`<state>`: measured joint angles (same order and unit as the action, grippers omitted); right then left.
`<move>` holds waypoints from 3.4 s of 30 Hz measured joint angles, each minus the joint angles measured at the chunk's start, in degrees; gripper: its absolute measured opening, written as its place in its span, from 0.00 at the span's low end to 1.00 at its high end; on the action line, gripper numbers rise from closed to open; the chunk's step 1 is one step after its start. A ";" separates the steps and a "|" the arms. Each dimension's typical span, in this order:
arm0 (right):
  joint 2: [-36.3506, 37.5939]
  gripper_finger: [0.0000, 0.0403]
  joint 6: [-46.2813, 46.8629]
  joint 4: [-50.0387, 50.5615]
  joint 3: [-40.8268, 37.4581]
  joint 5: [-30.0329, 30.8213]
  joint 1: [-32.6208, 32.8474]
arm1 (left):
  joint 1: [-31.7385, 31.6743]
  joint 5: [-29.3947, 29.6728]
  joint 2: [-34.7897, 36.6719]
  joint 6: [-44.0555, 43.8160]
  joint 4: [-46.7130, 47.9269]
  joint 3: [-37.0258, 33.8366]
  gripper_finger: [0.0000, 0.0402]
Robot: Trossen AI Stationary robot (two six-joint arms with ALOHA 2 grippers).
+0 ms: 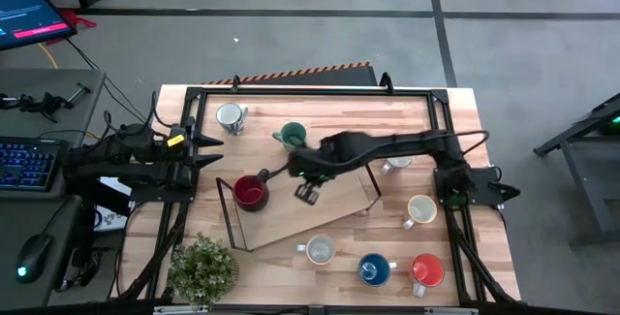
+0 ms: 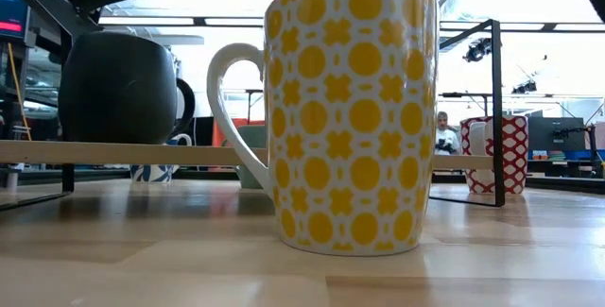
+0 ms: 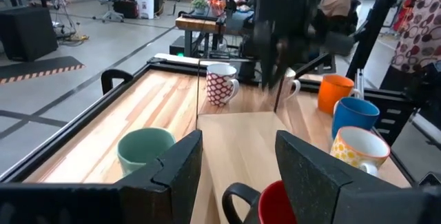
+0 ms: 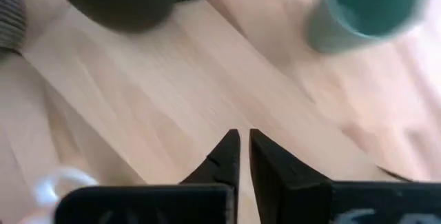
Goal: Place coffee mugs
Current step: Put the blue pattern mug on the shelf
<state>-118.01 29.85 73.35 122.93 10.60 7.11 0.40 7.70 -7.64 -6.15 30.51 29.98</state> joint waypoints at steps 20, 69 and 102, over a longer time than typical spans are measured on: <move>38.78 0.03 30.32 15.17 -29.53 23.17 -0.74 | -0.02 0.59 0.00 -2.82 1.45 0.00 0.43; 69.39 0.03 28.21 -35.04 -79.97 30.85 7.52 | -52.17 -11.23 -59.52 -2.84 21.27 29.44 0.43; 69.37 0.03 26.66 -31.58 -79.97 30.39 7.50 | -49.81 -12.48 -66.96 -2.68 20.14 28.94 0.51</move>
<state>-48.64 56.51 41.77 42.96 40.99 14.61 -49.40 -4.78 -74.60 -8.84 50.65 58.92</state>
